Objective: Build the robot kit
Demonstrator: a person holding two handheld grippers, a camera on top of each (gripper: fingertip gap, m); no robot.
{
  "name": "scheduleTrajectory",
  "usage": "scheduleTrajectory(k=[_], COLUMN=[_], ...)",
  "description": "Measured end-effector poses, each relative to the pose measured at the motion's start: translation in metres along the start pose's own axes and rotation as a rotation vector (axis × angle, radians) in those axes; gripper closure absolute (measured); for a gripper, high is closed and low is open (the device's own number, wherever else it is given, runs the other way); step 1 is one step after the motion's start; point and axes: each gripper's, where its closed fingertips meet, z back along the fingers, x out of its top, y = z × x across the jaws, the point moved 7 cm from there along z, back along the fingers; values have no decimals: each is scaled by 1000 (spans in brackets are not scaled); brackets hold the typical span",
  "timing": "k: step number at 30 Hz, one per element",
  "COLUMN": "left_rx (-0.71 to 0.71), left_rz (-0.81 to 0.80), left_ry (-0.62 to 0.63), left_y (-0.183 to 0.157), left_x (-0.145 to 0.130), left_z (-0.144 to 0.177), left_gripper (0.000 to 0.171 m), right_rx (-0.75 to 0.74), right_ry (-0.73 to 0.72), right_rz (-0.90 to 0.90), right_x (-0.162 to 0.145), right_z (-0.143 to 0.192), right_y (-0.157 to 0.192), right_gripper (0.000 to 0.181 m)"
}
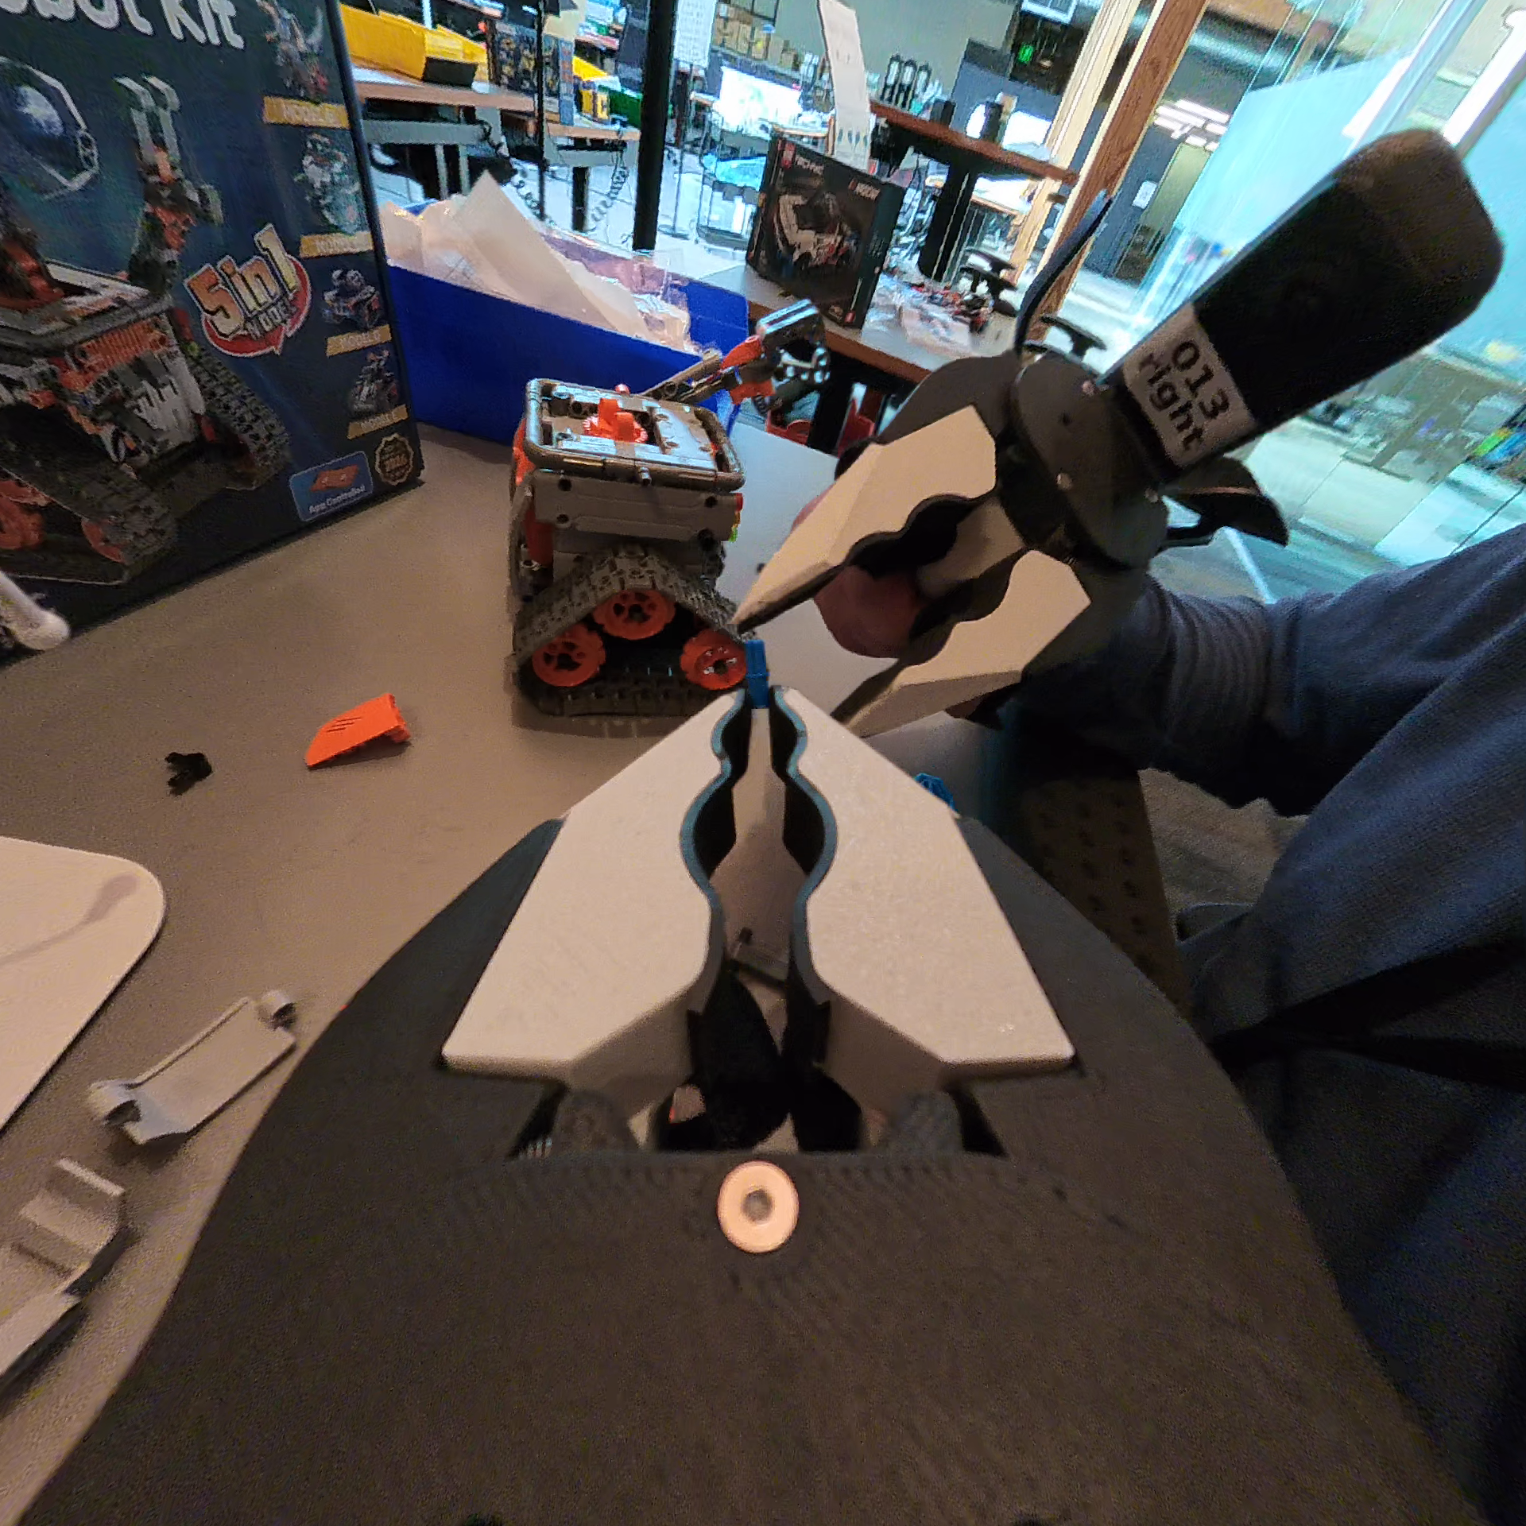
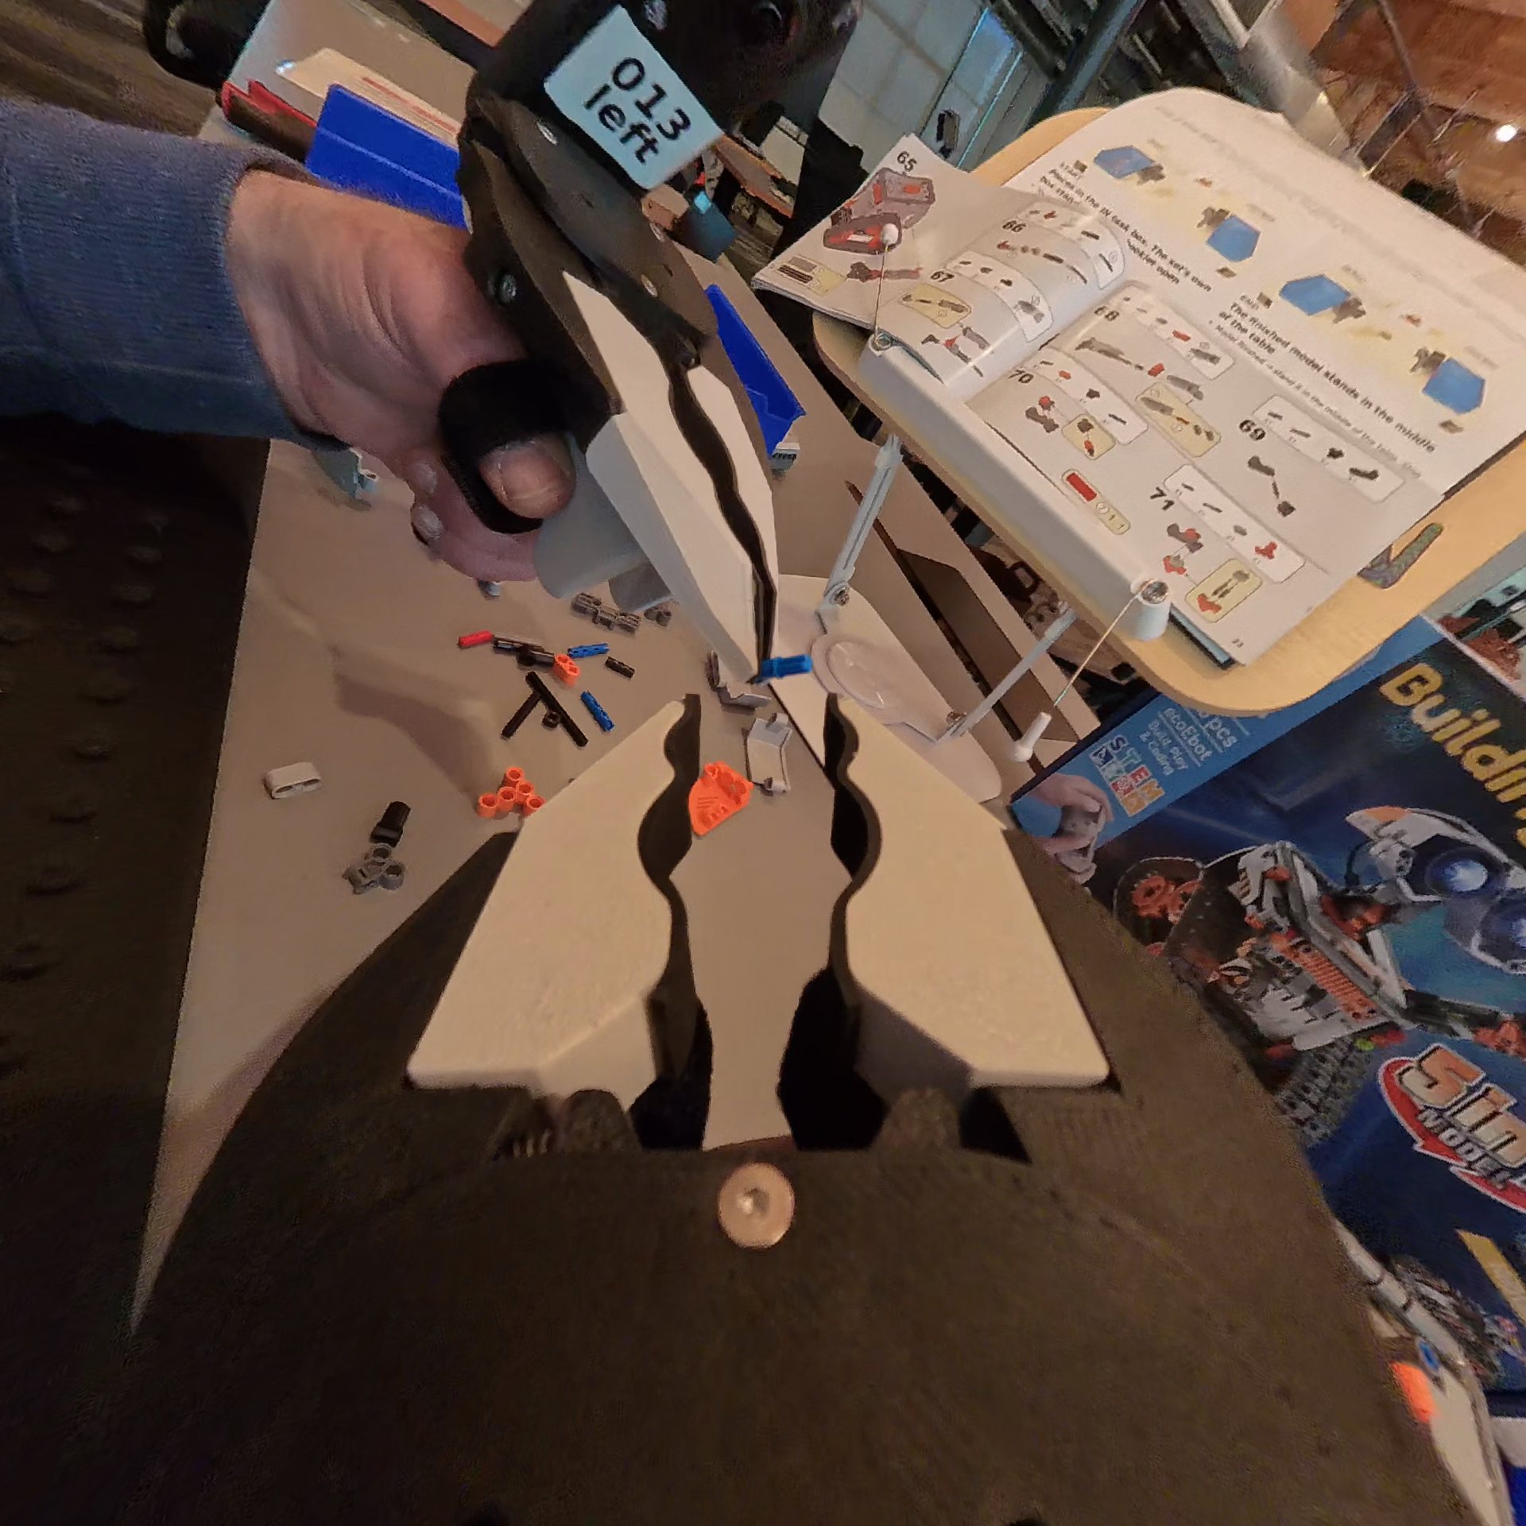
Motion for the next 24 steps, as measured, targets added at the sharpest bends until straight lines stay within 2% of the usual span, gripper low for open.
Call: scheduleTrajectory(k=[3,6,11,14,21,24], left_rx=[7,2,88,103,128,129], left_rz=[-20,-93,-306,-366,-442,-463], left_ry=[46,109,271,307,330,343], left_y=[2,-4,-10,-12,-13,-14], left_x=[-5,-8,-18,-22,-28,-30], left_z=[-3,-5,-13,-15,-18,-20], left_gripper=[170,170,169,169,170,170], right_rx=[-31,27,131,157,183,186], right_ry=[30,31,69,100,137,148], right_rz=[86,68,96,128,129,144], right_x=[1,-2,-8,-11,-17,-21], right_z=[-2,-2,-2,-3,-5,-6], right_y=[4,6,14,19,23,24], right_gripper=[153,157,169,178,165,168])
